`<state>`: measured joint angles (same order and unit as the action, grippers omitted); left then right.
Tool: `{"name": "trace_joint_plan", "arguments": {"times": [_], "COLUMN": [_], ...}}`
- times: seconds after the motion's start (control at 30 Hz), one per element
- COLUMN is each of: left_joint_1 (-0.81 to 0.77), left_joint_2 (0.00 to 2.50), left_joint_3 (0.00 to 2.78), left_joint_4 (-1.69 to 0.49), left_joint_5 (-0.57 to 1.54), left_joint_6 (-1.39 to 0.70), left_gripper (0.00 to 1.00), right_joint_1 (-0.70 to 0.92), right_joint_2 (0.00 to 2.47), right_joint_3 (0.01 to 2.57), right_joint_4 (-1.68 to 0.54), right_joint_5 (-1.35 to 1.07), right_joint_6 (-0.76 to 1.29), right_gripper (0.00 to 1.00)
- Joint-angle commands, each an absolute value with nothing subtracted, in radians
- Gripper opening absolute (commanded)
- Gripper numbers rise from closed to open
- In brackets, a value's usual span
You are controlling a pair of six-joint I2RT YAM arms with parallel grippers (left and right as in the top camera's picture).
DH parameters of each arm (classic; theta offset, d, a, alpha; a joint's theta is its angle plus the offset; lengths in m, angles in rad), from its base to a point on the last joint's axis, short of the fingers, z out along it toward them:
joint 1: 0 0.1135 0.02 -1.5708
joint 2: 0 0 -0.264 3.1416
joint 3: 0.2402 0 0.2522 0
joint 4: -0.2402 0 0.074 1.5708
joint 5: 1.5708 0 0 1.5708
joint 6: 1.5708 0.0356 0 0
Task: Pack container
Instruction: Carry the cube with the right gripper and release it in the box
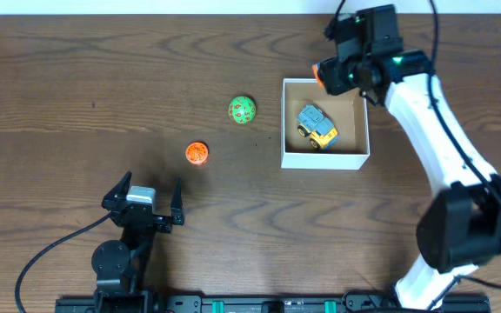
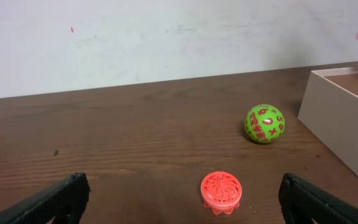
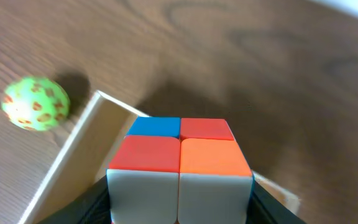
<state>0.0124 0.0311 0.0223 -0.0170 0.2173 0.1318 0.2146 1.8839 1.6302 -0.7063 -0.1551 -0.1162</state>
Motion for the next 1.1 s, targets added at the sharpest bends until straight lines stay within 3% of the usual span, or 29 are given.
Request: {"name": "trace_joint_plan", "arguments": {"times": [0.0, 0.43, 0.77, 1.07], "left_joint_1": [0.017, 0.017, 0.017, 0.017], "left_joint_2": [0.030, 0.030, 0.030, 0.030], "left_joint_3": [0.004, 0.004, 0.004, 0.004], "left_joint_4": [-0.049, -0.049, -0.049, -0.049], "left_joint_5": [0.224, 0.224, 0.224, 0.224], "left_joint_6": [0.138, 0.138, 0.138, 0.138], "left_gripper": [0.98, 0.98, 0.98, 0.98], "right_joint_1": [0.218, 0.214, 0.203, 0.166], "right_joint_2": [1.922, 1.936, 1.936, 1.935], "right_joint_3": [1.647, 1.647, 1.647, 1.657], "right_joint_4": [-0.723, -0.808, -0.886, -0.886], "right_joint_5": [-0.130, -0.030, -0.013, 0.021], "right_joint_6": [-0.100, -0.115, -0.276, -0.232], "right_gripper": [0.51, 0.56, 0.64, 0.68]}}
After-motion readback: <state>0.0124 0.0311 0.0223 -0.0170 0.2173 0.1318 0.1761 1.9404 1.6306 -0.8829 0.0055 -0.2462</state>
